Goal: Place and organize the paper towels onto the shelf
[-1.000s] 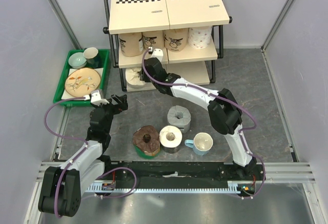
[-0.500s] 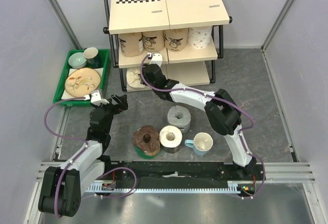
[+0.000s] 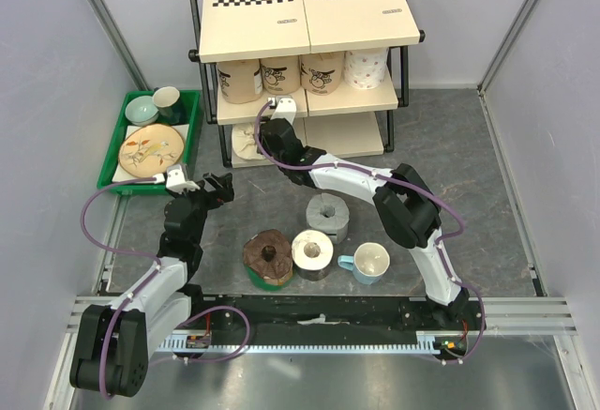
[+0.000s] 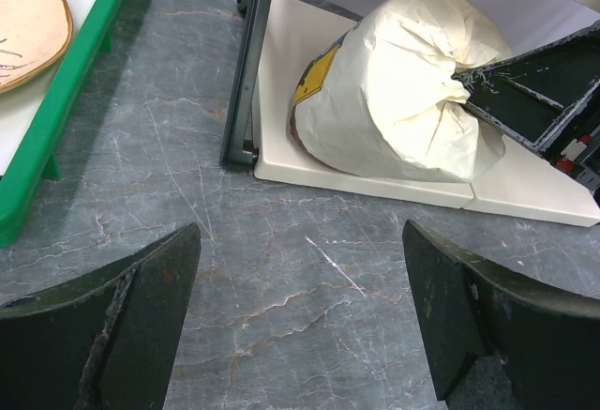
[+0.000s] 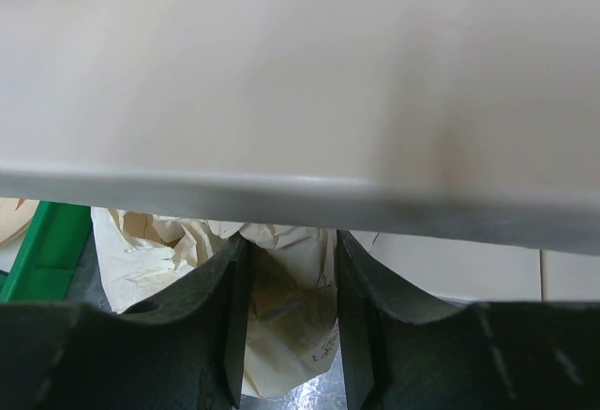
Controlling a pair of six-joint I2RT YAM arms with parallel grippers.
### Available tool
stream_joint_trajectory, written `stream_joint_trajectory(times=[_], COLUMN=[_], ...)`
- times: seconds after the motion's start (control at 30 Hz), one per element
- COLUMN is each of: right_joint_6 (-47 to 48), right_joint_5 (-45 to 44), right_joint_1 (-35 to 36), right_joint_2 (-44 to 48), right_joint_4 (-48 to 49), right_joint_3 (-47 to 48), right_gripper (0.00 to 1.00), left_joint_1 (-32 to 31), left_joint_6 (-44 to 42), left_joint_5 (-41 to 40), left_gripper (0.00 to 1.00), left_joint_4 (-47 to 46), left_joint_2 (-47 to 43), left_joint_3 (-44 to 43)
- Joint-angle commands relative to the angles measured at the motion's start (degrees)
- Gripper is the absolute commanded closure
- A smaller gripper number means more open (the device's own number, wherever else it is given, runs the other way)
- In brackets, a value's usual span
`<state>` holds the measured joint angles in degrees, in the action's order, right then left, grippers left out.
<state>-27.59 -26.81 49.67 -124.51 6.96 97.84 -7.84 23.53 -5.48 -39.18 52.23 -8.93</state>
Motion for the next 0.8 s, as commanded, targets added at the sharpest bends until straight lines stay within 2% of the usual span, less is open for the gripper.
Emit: stream_joint_trajectory(times=[0.0, 0.43, 0.77], right_joint_6=[0.26, 0.61, 0.79], right_joint_5=[-2.81, -3.43, -3.69], right_joint_1=[0.43, 0.34, 0.43], right_joint_2=[0.85, -0.38, 1.80], right_joint_4=[5.26, 4.73, 5.87], right_joint_3=[0.42, 1.03, -1.33], right_gripper=[0.59, 0.41, 0.37], left_joint_1=[0.01, 0.01, 0.01], left_joint_6=[1.43, 1.43, 1.43], left_joint_5=[0.03, 0.03, 0.03], left_gripper=[0.05, 0.05, 0.05], left_joint_4=[-2.66, -2.66, -2.66], left_joint_2=[-0.28, -0.20, -0.28], left_joint_3=[0.40, 0.49, 0.49])
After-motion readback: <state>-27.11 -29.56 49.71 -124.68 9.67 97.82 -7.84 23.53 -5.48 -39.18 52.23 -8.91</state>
